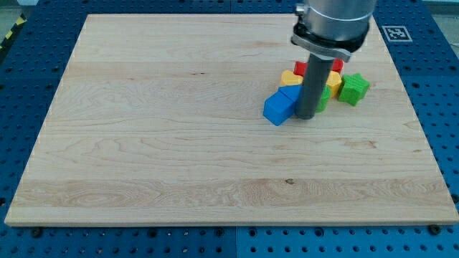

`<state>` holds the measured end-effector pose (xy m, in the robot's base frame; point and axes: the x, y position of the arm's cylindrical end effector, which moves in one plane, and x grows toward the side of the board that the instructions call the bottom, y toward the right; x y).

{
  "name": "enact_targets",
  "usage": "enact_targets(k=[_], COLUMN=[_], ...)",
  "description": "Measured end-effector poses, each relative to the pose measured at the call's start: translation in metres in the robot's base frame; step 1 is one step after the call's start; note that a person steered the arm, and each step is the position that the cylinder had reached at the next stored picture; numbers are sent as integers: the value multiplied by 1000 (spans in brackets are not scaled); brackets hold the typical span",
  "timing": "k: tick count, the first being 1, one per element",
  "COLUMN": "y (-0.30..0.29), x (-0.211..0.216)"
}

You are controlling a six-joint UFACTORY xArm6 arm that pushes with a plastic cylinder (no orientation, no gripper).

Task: Move blue cube towards bottom left

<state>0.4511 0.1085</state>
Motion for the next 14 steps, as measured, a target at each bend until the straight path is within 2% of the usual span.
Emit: enact_targets(k=[3, 7, 9, 11, 12, 14], y=[-23, -129, -189, -239, -278, -293], x=[0, 0, 33, 15, 22, 43])
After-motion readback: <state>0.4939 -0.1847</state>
